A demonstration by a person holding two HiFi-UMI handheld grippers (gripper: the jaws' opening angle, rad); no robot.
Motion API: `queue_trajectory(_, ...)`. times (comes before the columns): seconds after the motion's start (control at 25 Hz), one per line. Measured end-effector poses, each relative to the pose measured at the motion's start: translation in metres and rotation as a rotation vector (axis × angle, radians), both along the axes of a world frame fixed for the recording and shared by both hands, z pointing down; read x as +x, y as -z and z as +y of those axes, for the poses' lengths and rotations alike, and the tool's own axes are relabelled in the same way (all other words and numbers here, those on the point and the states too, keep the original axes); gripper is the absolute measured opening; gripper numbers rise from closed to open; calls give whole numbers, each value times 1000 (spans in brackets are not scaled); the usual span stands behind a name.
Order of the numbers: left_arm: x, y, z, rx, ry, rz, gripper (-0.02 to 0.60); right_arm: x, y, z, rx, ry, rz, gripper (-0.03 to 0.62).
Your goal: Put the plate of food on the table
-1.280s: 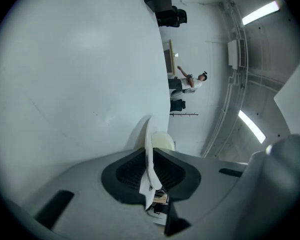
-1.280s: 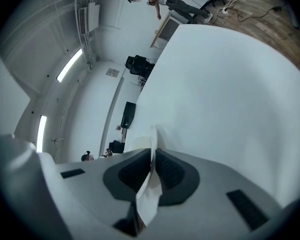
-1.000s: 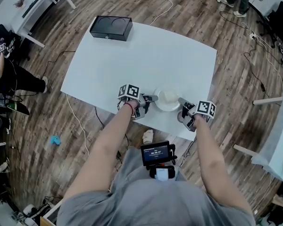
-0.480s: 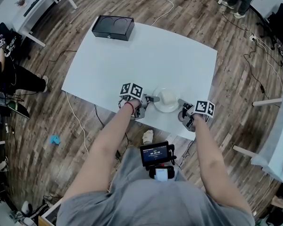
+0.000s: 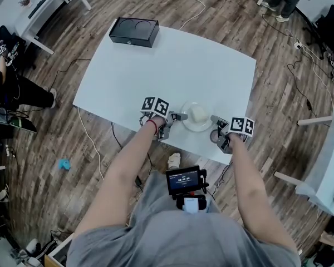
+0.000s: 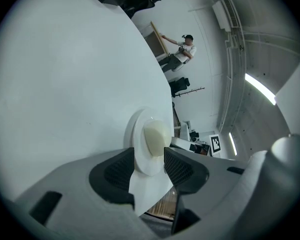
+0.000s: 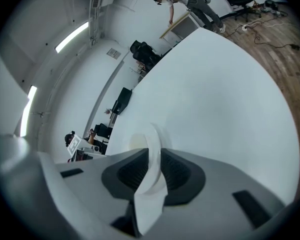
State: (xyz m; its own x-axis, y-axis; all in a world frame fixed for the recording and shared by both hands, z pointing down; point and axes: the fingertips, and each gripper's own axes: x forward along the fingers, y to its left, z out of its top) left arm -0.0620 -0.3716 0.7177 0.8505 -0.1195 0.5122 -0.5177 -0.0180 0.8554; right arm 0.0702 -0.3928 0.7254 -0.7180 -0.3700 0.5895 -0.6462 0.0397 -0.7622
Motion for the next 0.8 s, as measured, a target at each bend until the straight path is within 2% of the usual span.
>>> queue_trajectory(0.24, -1, 0, 4, 14, -9, -13, 172, 1, 10, 3, 36, 35, 18, 52)
queue_trajectory(0.4, -3, -1, 7, 31, -22, -60, 172, 0, 15, 8, 52, 60, 34, 51)
queue_trajectory(0.52, -6, 1, 9, 58, -26, -92, 172, -3, 21, 13, 73, 89, 42, 52)
queue_trajectory(0.8, -1, 26, 17, 157, -16, -74, 169, -15, 43, 30, 162, 168, 53, 51)
